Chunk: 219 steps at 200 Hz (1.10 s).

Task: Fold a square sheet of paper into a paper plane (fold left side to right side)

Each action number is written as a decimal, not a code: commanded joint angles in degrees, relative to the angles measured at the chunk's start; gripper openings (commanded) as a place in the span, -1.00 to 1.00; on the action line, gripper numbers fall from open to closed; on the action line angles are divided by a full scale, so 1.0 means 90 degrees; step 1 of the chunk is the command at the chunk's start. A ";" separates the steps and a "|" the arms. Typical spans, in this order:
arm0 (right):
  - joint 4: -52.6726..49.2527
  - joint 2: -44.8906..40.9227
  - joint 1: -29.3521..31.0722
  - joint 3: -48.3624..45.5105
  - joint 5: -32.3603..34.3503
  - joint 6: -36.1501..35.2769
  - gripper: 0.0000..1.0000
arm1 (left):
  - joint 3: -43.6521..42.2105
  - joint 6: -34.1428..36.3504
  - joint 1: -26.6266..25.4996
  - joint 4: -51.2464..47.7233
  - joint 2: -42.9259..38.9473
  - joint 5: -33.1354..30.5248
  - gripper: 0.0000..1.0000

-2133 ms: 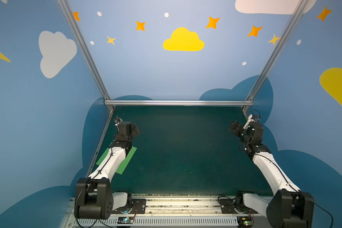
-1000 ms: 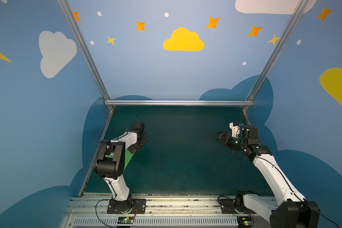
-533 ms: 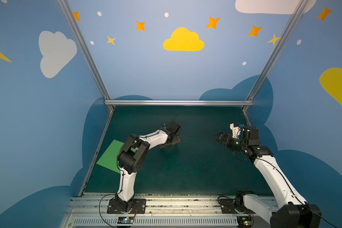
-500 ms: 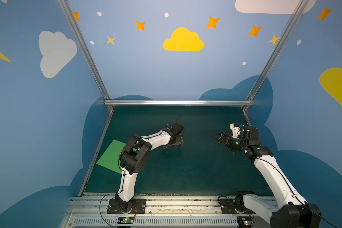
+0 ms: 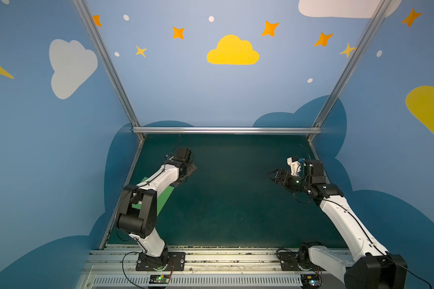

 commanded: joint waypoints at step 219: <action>-0.0155 -0.0348 0.0064 0.0003 -0.0157 0.0186 0.94 | -0.1390 -0.1431 -0.0118 0.2082 0.1543 0.1965 1.00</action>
